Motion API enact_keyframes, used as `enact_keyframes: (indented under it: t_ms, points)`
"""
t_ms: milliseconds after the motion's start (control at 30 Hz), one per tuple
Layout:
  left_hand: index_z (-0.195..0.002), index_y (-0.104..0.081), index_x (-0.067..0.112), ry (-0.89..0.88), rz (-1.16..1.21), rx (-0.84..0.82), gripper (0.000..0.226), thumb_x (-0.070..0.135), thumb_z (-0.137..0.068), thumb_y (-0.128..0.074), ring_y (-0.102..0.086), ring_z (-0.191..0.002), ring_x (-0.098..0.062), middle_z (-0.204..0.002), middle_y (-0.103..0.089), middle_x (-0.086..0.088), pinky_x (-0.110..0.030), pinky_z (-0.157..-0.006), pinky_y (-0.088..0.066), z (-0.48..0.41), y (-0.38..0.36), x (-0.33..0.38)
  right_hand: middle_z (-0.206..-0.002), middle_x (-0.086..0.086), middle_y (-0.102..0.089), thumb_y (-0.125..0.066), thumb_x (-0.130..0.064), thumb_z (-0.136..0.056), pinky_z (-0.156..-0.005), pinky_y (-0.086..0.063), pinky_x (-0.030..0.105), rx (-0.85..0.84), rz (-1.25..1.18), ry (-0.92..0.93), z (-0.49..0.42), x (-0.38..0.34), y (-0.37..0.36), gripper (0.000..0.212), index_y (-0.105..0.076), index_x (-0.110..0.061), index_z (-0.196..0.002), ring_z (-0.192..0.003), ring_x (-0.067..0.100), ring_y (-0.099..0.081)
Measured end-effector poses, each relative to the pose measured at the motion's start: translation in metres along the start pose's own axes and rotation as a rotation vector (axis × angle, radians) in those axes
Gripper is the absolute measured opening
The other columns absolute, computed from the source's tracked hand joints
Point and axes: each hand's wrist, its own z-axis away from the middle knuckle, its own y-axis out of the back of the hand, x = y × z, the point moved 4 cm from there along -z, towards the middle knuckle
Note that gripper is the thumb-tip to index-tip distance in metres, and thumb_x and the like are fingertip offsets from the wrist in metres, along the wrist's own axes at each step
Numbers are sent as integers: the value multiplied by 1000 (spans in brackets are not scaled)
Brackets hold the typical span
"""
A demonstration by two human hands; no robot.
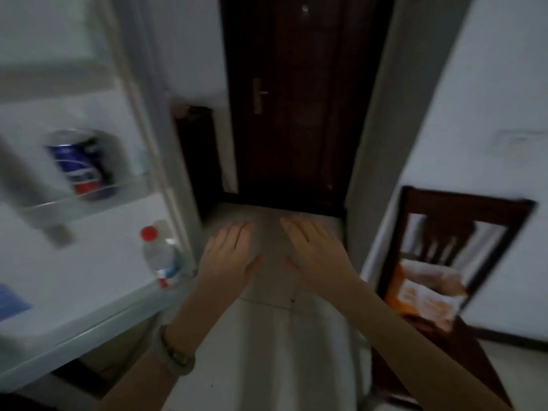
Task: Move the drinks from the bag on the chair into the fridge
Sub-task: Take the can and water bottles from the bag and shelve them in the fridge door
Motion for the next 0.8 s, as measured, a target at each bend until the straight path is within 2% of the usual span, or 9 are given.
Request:
enact_keyframes:
  t_ms: [100, 267, 367, 467, 633, 800]
  points:
    - [-122, -42, 4, -76, 78, -36, 57, 41, -78, -46, -60, -101, -36, -112, -62, -21, -44, -82, -51, -27, -37, 79, -113, 17, -61, -72, -23, -61, -80, -50, 40, 7, 86, -134, 61, 67, 31, 66, -53, -3, -121, -98, 34, -58]
    - [-122, -53, 1, -168, 149, -117, 61, 46, -81, -43, -58, -107, -36, -115, -62, -20, -44, -87, -49, -48, -89, 222, -108, 16, -63, -61, -27, -66, -79, -47, 40, -13, 190, -310, 165, 171, 85, 58, -55, -3, -118, -97, 32, -59]
    - [-123, -53, 0, -169, 212, -160, 59, 42, -82, -52, -56, -110, -37, -117, -60, -21, -45, -90, -47, -50, -120, 286, -113, 17, -61, -70, -24, -64, -83, -49, 43, -31, 193, -385, 221, 224, 106, 63, -52, -3, -121, -102, 35, -57]
    - [-127, -49, 0, -127, 273, -222, 60, 31, -80, -70, -49, -118, -38, -124, -55, -22, -48, -95, -42, -49, -150, 327, -117, 17, -59, -77, -22, -63, -83, -49, 45, -46, 198, -441, 265, 264, 118, 67, -49, -5, -122, -104, 35, -56]
    - [-125, -49, 0, -170, 296, -310, 60, 29, -78, -72, -50, -118, -36, -124, -56, -20, -44, -97, -41, -56, -190, 376, -123, 16, -57, -75, -26, -70, -88, -46, 42, -77, 179, -537, 306, 327, 112, 65, -48, -6, -125, -110, 32, -54]
    - [-122, -52, 1, -174, 310, -379, 60, 29, -74, -76, -53, -112, -35, -119, -58, -18, -42, -91, -44, -81, -251, 403, -115, 18, -61, -78, -23, -67, -85, -48, 44, -100, 139, -595, 321, 387, 89, 65, -51, -5, -123, -104, 35, -57]
